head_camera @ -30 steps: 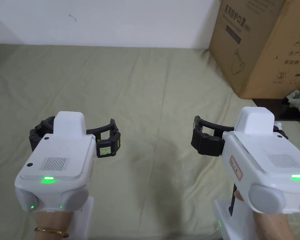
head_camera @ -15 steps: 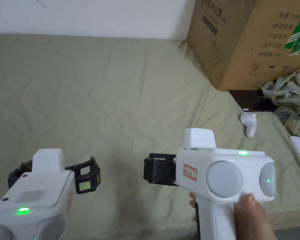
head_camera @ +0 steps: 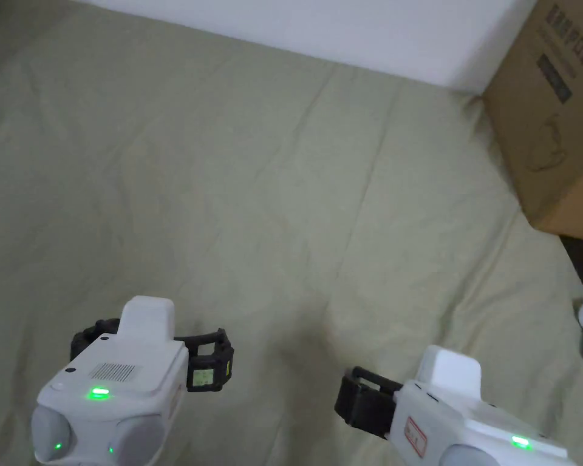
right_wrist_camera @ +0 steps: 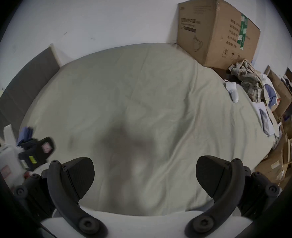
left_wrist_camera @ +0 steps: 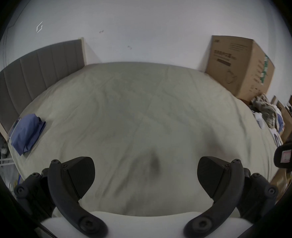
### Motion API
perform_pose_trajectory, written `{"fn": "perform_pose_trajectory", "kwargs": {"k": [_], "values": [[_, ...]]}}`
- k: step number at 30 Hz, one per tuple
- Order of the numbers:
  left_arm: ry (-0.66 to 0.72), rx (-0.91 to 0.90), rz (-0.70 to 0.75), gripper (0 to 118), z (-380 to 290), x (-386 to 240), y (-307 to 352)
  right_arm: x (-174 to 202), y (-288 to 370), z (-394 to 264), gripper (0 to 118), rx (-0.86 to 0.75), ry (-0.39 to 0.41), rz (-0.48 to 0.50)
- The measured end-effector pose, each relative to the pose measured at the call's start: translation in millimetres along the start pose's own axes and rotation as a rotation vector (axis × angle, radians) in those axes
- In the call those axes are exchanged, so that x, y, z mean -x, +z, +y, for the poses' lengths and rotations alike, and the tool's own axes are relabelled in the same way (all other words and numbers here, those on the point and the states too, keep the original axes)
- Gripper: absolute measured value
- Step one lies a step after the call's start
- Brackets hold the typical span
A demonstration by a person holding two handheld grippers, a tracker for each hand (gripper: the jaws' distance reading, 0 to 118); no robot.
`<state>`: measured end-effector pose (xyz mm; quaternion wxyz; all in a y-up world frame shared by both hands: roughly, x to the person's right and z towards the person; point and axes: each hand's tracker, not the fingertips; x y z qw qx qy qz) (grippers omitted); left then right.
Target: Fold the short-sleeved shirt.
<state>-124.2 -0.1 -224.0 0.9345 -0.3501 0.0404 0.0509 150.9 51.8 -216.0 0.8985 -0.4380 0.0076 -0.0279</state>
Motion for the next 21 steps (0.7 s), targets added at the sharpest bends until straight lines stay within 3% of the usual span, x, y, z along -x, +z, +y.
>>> {"fn": "perform_pose_trajectory", "kwargs": {"k": [7, 10, 13, 14, 15, 16, 21], "values": [[0.189, 0.007, 0.083, 118, 81, 13, -101, -25, -144, 74, 116, 0.008, 0.047, -0.243], [0.235, 0.089, 0.127, 118, 98, 10, -136, -21, -172, 90, 116, -0.012, 0.019, -0.219], [0.273, 0.270, 0.155, 118, 76, 17, -182, -25, -196, 84, 116, 0.045, -0.071, -0.135], [0.224, 0.260, 0.147, 118, 64, 15, -193, -18, -193, 76, 116, 0.099, -0.085, -0.103], [0.120, 0.090, 0.211, 118, 48, 2, -184, -18, -196, 63, 118, 0.055, -0.107, -0.103], [0.128, 0.066, 0.222, 118, 47, -5, -169, -16, -189, 49, 118, -0.113, -0.124, -0.106], [0.159, 0.170, 0.203, 118, 59, 2, -176, -13, -183, 53, 118, -0.006, -0.104, -0.107]]}}
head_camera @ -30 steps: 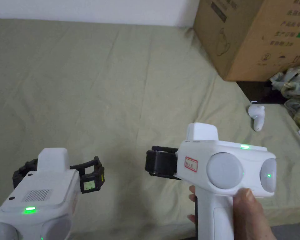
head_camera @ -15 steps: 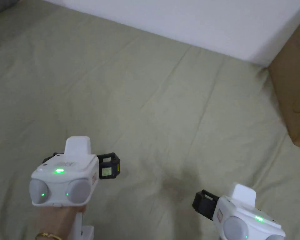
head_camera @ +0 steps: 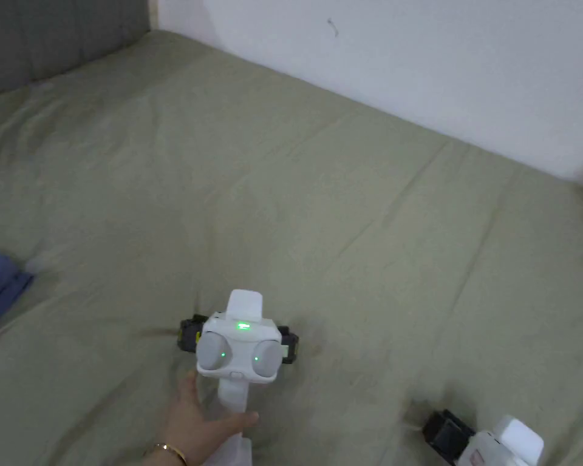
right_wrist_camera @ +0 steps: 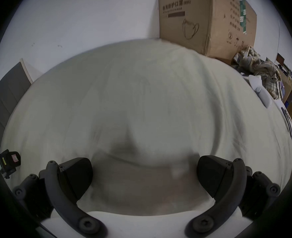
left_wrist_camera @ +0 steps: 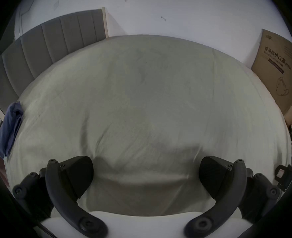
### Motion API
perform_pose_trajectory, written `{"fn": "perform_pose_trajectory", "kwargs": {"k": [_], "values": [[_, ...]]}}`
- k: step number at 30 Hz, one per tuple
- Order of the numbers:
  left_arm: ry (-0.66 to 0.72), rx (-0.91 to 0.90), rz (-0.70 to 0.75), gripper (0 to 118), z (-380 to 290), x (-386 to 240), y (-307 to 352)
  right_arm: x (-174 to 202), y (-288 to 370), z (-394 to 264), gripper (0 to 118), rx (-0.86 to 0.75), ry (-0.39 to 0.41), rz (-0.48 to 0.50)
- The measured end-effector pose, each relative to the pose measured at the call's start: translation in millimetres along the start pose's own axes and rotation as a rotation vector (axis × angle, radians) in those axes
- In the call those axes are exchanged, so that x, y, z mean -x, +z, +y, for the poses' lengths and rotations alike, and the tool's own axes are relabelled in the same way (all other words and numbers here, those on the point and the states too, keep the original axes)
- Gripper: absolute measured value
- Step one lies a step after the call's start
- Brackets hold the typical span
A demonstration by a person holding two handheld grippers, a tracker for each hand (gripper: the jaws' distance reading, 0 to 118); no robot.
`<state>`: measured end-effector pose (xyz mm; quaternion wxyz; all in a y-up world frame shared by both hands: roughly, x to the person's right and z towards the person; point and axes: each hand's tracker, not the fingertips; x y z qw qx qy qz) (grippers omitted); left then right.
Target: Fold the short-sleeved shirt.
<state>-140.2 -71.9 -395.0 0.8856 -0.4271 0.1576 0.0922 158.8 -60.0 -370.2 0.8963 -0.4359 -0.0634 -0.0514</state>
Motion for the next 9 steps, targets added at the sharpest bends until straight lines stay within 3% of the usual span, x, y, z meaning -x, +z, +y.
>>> {"fn": "perform_pose_trajectory", "kwargs": {"k": [9], "values": [[0.003, -0.017, 0.003, 118, -3, 1, -2, -16, -13, 6, 118, -0.034, 0.002, -0.005]]}}
